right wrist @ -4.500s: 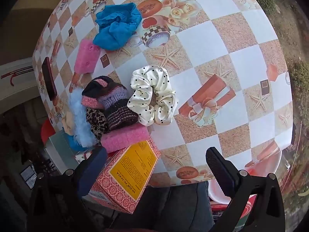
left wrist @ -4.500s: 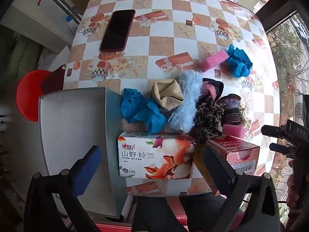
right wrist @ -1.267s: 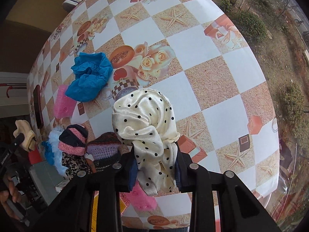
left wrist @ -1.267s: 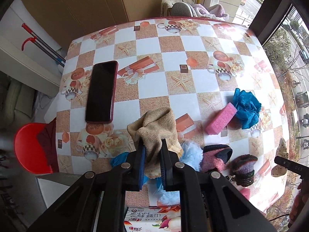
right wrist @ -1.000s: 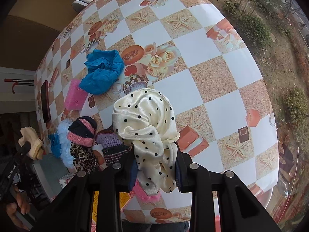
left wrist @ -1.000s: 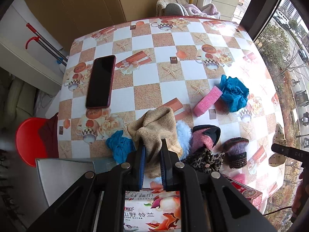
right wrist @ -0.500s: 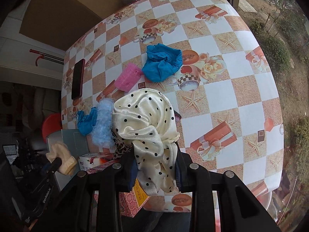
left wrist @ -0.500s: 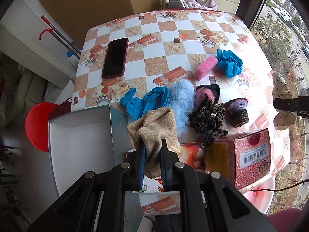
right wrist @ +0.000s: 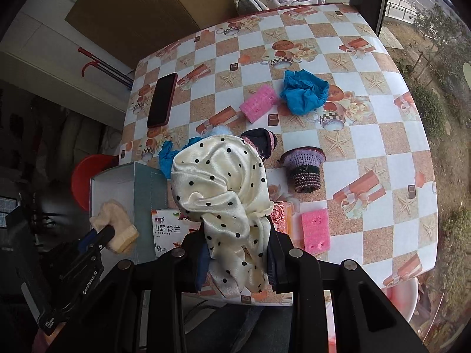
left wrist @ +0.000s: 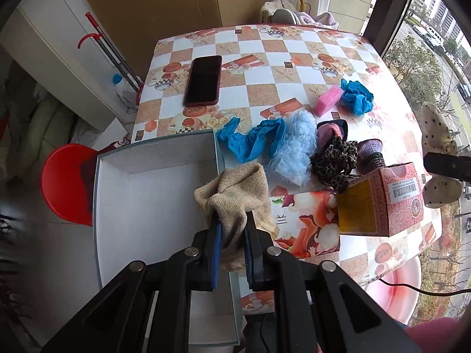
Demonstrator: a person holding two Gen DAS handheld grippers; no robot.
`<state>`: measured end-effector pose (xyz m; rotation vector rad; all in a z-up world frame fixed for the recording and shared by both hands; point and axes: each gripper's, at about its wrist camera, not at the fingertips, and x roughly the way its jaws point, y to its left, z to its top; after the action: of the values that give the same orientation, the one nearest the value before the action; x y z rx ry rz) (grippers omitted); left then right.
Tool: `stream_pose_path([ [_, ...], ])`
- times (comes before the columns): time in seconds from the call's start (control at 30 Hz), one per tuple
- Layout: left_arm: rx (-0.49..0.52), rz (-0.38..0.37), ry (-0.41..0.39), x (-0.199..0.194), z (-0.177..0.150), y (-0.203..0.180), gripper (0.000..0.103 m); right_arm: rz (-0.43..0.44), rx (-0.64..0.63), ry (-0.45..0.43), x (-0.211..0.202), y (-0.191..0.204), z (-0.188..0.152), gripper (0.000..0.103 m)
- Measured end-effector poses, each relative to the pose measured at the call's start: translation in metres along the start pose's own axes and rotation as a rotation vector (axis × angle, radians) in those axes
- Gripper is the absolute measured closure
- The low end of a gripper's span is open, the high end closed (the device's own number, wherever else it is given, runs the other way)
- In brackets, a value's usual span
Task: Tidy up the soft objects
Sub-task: 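Carry the sock with the left tool over the white box while the right tool carries the scrunchie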
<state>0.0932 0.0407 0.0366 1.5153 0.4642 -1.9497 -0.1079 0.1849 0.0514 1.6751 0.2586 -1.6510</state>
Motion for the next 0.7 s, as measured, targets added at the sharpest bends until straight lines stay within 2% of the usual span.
stream_pose_path([
  [0.37,-0.039,0.024,-0.019,-0.01,-0.052,0.061,0.088,0.008,-0.135,0.041,0.016,0.085,-0.039,0.07],
  [0.7,-0.117,0.024,-0.018,-0.012,-0.08,0.099,0.088,0.011,-0.284,0.087,0.033,0.151,-0.057,0.07],
])
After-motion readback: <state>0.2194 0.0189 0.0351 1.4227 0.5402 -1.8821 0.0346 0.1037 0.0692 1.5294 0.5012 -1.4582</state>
